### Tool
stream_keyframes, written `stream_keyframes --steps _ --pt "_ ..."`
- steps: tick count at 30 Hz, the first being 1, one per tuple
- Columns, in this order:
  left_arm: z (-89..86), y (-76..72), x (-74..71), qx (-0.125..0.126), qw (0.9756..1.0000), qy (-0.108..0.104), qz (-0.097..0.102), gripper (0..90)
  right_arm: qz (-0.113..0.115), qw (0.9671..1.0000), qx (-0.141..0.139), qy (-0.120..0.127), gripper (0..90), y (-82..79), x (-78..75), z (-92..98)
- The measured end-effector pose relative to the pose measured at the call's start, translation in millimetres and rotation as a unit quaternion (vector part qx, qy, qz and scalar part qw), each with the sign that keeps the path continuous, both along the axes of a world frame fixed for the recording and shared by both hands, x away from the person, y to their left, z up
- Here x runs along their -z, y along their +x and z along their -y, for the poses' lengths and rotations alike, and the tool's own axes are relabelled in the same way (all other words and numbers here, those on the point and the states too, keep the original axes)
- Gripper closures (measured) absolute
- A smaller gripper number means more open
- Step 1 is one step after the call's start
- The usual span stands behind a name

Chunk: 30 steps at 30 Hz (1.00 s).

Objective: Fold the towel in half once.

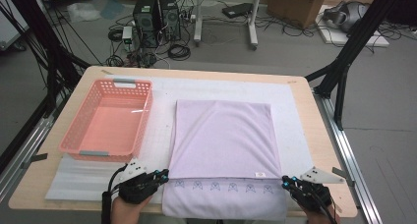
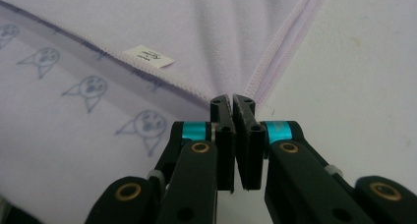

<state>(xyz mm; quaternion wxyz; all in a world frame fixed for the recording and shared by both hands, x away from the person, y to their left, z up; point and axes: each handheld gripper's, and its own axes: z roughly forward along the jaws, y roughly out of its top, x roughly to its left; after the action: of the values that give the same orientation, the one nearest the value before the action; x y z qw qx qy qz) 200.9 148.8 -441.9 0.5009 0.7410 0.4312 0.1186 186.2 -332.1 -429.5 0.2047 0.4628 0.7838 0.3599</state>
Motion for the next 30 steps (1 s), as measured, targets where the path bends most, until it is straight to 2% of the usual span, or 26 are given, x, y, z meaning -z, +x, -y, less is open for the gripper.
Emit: stream_keyframes --steps 8,17,25,30 --pt "-5.2 -34.9 2.7 0.013 0.9999 -0.009 -0.005 88.0 0.001 1.0000 0.006 -0.002 87.5 -37.3 -0.8 -1.9" --pt "-10.3 -71.9 3.8 0.026 0.9996 -0.006 -0.004 88.0 0.003 0.9999 0.013 -0.009 87.5 -79.9 -1.1 -6.5" --pt "-12.4 -92.1 8.1 0.038 0.9992 0.000 -0.012 88.0 -0.004 0.9998 0.016 -0.014 87.5 -103.3 0.5 -9.5" --pt "-9.9 -93.0 11.8 0.035 0.9993 0.012 -0.009 87.3 -0.010 0.9997 0.015 -0.019 86.9 -107.4 3.6 -9.9"
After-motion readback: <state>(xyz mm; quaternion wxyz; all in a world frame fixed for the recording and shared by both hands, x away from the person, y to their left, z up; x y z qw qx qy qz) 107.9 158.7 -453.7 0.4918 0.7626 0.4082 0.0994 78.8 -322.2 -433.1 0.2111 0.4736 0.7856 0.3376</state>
